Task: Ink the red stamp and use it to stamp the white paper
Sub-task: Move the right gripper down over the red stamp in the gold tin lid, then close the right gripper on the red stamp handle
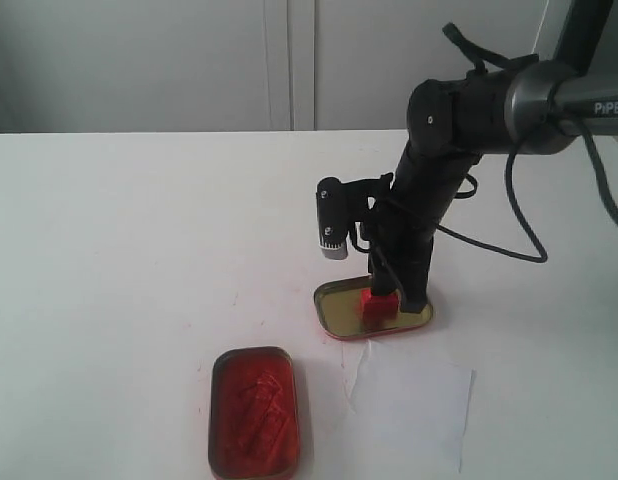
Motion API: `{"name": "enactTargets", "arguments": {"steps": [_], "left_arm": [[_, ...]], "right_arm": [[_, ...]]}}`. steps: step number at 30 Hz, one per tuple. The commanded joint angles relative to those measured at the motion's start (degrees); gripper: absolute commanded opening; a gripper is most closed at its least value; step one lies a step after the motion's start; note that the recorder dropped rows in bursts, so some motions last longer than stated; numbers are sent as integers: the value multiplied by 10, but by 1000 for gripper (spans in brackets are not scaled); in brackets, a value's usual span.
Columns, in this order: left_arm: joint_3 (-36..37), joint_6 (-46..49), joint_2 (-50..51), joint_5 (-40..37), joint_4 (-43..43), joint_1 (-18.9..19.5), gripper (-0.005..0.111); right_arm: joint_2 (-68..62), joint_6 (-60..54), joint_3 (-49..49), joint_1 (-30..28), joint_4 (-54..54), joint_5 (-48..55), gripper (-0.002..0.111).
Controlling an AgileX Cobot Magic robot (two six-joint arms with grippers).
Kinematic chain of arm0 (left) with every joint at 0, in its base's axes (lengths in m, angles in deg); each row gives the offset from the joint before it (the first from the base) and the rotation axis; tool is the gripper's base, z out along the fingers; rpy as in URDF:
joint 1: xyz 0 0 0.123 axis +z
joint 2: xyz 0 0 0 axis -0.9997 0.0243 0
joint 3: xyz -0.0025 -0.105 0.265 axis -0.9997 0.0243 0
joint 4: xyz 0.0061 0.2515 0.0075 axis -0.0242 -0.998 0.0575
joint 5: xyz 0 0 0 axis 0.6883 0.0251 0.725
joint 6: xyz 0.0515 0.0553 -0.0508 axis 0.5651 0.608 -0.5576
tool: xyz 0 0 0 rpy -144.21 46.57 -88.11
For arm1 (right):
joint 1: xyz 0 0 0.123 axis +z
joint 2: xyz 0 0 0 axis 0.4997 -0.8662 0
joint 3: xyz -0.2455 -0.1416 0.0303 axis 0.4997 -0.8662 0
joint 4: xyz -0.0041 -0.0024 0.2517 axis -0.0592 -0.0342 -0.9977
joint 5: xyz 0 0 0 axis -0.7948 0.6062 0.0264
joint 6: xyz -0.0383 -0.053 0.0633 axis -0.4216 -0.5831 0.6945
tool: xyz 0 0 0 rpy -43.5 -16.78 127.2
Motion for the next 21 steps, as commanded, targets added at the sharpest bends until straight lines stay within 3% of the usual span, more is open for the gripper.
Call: {"name": "enactTargets", "arguments": {"steps": [1, 21], "left_arm": [[6, -1, -2, -9, 0, 0, 0], [6, -1, -2, -9, 0, 0, 0]], "right_arm": [[-8, -6, 3, 1, 6, -4, 30], [-27, -5, 3, 1, 7, -2, 30]]}}
